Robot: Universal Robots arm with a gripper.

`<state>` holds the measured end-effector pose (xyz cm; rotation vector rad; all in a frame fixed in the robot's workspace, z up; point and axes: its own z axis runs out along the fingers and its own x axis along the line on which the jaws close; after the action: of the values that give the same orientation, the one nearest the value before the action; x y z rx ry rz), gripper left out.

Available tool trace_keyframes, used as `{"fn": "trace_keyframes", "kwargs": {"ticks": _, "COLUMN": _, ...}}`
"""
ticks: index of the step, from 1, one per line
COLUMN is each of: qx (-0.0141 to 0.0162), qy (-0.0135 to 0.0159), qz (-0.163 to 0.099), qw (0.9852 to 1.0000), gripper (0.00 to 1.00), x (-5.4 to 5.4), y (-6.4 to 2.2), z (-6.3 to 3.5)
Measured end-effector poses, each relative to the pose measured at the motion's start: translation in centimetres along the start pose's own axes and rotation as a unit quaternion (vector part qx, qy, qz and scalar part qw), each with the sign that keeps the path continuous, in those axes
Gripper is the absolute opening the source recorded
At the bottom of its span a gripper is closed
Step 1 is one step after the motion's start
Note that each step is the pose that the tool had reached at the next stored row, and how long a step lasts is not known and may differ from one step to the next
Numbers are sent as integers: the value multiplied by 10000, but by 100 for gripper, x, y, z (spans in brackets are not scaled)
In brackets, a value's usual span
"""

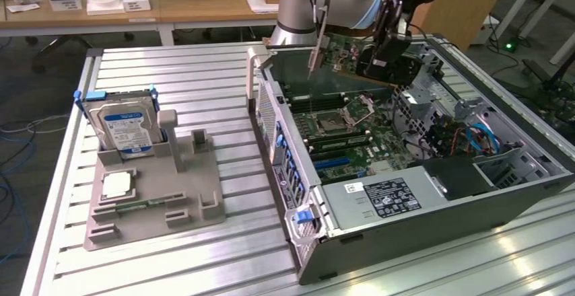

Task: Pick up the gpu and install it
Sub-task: 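Insert the gpu into the slot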

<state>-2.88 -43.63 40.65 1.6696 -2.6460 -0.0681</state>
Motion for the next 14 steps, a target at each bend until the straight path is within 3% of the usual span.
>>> {"fn": "trace_keyframes", "kwargs": {"ticks": 5, "qx": 6, "qy": 2, "qz": -96, "qw": 10000, "gripper": 28, "x": 0, "y": -1, "z": 2}}
{"fn": "trace_keyframes", "kwargs": {"ticks": 11, "qx": 27, "qy": 9, "qz": -524, "qw": 9986, "gripper": 28, "x": 0, "y": 0, "z": 7}}
{"fn": "trace_keyframes", "kwargs": {"ticks": 12, "qx": 44, "qy": 2, "qz": -556, "qw": 9984, "gripper": 28, "x": 0, "y": 0, "z": 8}}
{"fn": "trace_keyframes", "kwargs": {"ticks": 14, "qx": 126, "qy": -30, "qz": -632, "qw": 9979, "gripper": 28, "x": 0, "y": -1, "z": 9}}
